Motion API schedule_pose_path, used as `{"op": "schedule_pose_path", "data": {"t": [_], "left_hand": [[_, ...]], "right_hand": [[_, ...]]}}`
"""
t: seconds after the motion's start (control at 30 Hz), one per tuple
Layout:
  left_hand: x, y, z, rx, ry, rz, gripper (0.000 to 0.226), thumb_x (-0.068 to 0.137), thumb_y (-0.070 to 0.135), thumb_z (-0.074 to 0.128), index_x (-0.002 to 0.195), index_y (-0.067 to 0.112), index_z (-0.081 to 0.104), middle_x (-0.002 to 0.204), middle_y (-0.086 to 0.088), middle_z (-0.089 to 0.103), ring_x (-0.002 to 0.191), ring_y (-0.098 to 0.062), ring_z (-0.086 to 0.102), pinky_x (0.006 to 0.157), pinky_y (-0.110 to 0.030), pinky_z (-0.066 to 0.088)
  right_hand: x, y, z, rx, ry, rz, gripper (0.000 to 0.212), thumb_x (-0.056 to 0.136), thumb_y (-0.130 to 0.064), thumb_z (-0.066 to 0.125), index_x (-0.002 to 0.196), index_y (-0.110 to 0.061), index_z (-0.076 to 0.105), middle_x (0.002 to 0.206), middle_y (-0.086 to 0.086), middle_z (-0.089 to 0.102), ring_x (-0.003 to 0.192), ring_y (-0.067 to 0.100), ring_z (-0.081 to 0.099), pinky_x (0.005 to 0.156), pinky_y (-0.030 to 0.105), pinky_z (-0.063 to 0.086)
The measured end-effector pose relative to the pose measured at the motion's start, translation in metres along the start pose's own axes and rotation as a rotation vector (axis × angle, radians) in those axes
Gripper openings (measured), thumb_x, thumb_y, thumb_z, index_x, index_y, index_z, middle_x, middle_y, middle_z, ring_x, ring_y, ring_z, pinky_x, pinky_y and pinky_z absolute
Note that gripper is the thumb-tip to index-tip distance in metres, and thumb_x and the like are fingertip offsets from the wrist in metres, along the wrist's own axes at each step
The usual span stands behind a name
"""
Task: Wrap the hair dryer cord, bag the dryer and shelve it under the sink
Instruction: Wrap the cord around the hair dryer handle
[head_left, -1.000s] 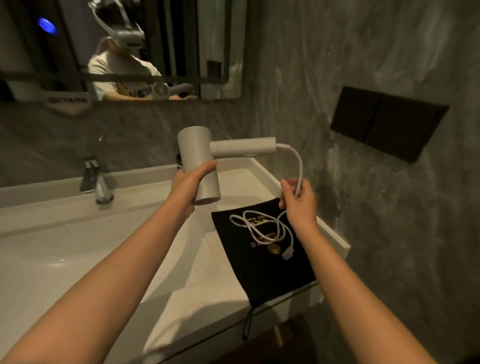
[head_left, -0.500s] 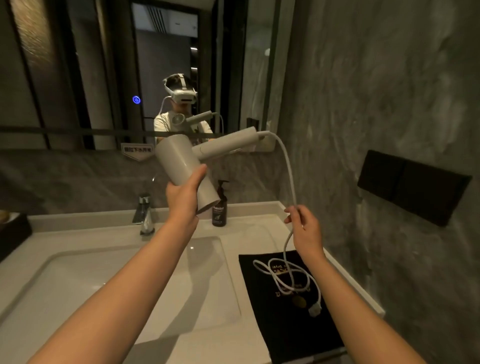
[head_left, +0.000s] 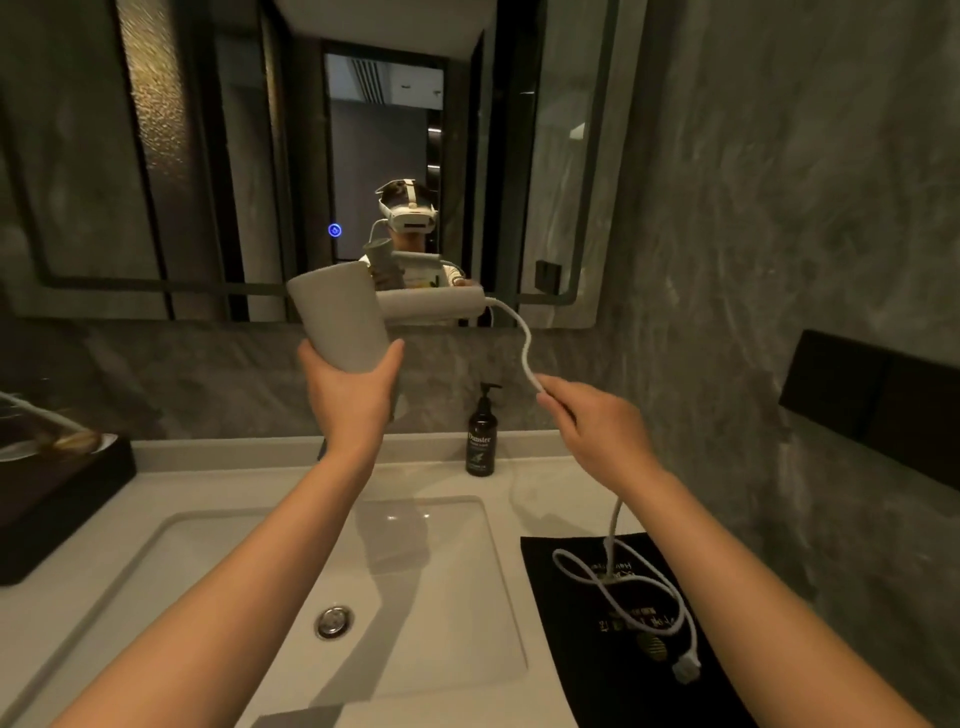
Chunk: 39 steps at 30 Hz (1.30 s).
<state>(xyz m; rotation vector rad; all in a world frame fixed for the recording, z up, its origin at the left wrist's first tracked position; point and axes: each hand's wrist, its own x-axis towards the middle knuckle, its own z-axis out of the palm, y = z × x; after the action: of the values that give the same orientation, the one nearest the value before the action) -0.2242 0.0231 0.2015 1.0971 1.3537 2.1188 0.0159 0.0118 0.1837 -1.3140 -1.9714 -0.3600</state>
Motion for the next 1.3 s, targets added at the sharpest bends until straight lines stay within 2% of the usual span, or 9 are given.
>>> {"op": "schedule_pose_path", "data": {"t": [0.13,0.27,0.57,0.8,0.9,1.0,1.1,1.13,1.3], "left_hand": [[0.015,-0.006,-0.002,0.098,-0.11,0.088,0.082,0.07,0.035,0.081,0.136,0.02,0.033,0.115,0.002,0.047,0.101,-0.019,0.053,0.081,-0.036,0.051],[0.026,-0.012,0.0,0.133,-0.265,0.102,0.084,0.07,0.033,0.082,0.137,0.023,0.033,0.117,0.001,0.046,0.103,-0.02,0.052,0.083,-0.038,0.052],[0.038,-0.022,0.001,0.087,-0.615,0.006,0.067,0.071,0.023,0.082,0.125,0.027,0.042,0.107,0.002,0.054,0.096,-0.014,0.058,0.07,-0.028,0.053],[0.034,-0.024,-0.003,-0.034,-0.803,-0.188,0.063,0.058,0.038,0.081,0.114,0.023,0.055,0.105,-0.009,0.066,0.089,-0.018,0.07,0.066,-0.026,0.056],[0.026,-0.024,0.002,-0.092,-0.781,-0.22,0.057,0.063,0.033,0.077,0.113,0.019,0.055,0.099,-0.008,0.066,0.076,-0.01,0.07,0.06,-0.024,0.055],[0.018,-0.025,0.012,-0.182,-0.705,-0.283,0.057,0.065,0.033,0.075,0.116,0.017,0.055,0.098,-0.007,0.067,0.077,-0.012,0.07,0.059,-0.029,0.055],[0.007,-0.022,0.026,-0.26,-0.628,-0.336,0.065,0.068,0.032,0.078,0.124,0.012,0.052,0.103,-0.012,0.065,0.086,-0.02,0.067,0.061,-0.032,0.055],[0.003,-0.021,0.03,-0.283,-0.593,-0.348,0.065,0.069,0.031,0.079,0.124,0.011,0.052,0.103,-0.011,0.065,0.085,-0.02,0.067,0.061,-0.032,0.055],[-0.001,-0.016,0.047,-0.354,-0.405,-0.341,0.071,0.067,0.03,0.081,0.127,0.01,0.049,0.113,-0.014,0.065,0.095,-0.025,0.067,0.072,-0.038,0.057]], "right_hand": [[0.029,-0.017,-0.012,-0.089,-0.023,-0.229,0.035,0.098,-0.041,0.038,0.124,-0.03,0.058,0.093,-0.007,0.061,0.074,0.012,0.057,0.06,0.031,0.048],[0.057,-0.022,-0.017,-0.096,-0.039,-0.259,0.033,0.098,-0.042,0.038,0.121,-0.029,0.058,0.093,-0.009,0.049,0.074,0.01,0.049,0.054,0.021,0.035],[0.089,-0.007,-0.018,0.2,-0.201,-0.098,0.018,0.098,-0.039,0.04,0.1,-0.037,0.057,0.098,-0.006,0.056,0.089,0.013,0.055,0.078,0.039,0.05],[0.096,-0.009,-0.023,0.646,-0.259,0.055,0.015,0.091,-0.023,0.058,0.086,-0.029,0.07,0.083,-0.013,0.068,0.075,-0.01,0.06,0.067,0.009,0.048],[0.095,-0.009,-0.02,0.789,-0.265,0.111,0.016,0.089,-0.025,0.061,0.093,-0.017,0.074,0.086,-0.002,0.07,0.075,-0.001,0.063,0.063,0.013,0.049],[0.087,-0.012,-0.01,1.054,-0.21,0.282,0.016,0.092,-0.007,0.053,0.093,0.003,0.065,0.086,0.003,0.06,0.073,0.005,0.06,0.059,0.014,0.05],[0.083,-0.018,0.006,1.241,-0.231,0.691,0.021,0.096,-0.016,0.05,0.076,-0.013,0.053,0.084,0.006,0.058,0.075,0.011,0.056,0.078,0.022,0.052],[0.084,-0.018,0.01,1.142,-0.271,0.682,0.023,0.096,-0.023,0.049,0.076,-0.016,0.054,0.08,0.004,0.059,0.074,0.012,0.056,0.08,0.026,0.05],[0.075,-0.023,0.016,0.906,-0.295,0.376,0.029,0.101,-0.023,0.039,0.087,-0.008,0.06,0.061,0.004,0.05,0.044,0.006,0.044,0.044,0.02,0.035]]}}
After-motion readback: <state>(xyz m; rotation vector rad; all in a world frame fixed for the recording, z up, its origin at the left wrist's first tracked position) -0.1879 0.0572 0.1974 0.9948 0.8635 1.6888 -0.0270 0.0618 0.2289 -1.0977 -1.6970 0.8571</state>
